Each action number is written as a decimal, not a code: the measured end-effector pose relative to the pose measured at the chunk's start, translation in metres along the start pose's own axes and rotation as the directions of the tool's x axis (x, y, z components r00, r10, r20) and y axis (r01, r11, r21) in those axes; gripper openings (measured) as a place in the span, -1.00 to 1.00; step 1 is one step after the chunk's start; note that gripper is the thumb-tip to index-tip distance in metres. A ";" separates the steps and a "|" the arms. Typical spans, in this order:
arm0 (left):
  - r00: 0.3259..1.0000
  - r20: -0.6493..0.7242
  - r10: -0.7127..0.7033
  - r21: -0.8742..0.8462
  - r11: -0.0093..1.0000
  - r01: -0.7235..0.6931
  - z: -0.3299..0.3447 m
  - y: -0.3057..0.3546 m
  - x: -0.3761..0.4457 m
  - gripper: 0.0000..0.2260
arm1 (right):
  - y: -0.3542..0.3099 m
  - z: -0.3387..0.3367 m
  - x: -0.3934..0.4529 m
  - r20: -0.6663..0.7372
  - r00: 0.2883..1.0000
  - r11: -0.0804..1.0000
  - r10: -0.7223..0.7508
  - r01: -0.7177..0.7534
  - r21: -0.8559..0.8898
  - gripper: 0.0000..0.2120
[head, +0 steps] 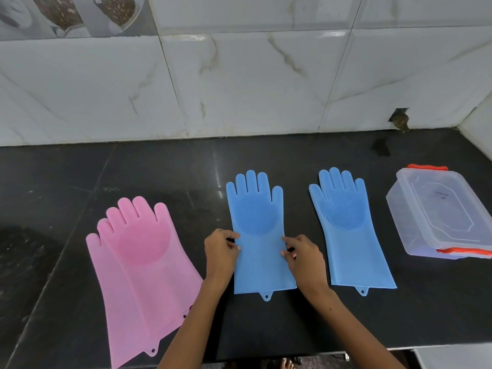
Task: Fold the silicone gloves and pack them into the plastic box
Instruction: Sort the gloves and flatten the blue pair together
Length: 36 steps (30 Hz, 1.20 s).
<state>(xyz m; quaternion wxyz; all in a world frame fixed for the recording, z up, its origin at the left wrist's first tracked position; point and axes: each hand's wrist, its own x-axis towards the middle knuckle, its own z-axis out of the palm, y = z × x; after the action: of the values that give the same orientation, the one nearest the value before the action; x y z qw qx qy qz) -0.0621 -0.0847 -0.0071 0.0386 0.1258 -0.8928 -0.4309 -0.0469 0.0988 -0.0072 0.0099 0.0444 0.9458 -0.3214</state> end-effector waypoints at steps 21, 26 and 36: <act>0.987 0.002 0.161 -0.109 0.981 -0.160 0.020 0.050 0.010 -0.88 | 0.054 -0.059 0.000 -0.196 0.977 0.973 0.079 -0.118 -0.199 -0.67; 0.961 0.131 0.244 -0.099 0.968 -0.232 0.078 0.097 0.018 -0.85 | 0.070 -0.072 0.001 -0.083 0.989 0.940 0.122 -0.142 -0.311 -0.56; 0.914 0.266 0.306 -0.010 0.949 -0.315 0.141 0.138 0.013 -0.90 | 0.064 -0.064 0.000 -0.010 0.999 0.925 0.034 -0.035 -0.378 -0.73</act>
<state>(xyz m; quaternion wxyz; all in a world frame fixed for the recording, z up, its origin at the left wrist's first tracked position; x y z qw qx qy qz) -0.1259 0.1013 0.0112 -0.0150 -0.0753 -0.9055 -0.4173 -0.0402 0.1887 0.0048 0.0221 0.0589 0.9892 -0.1326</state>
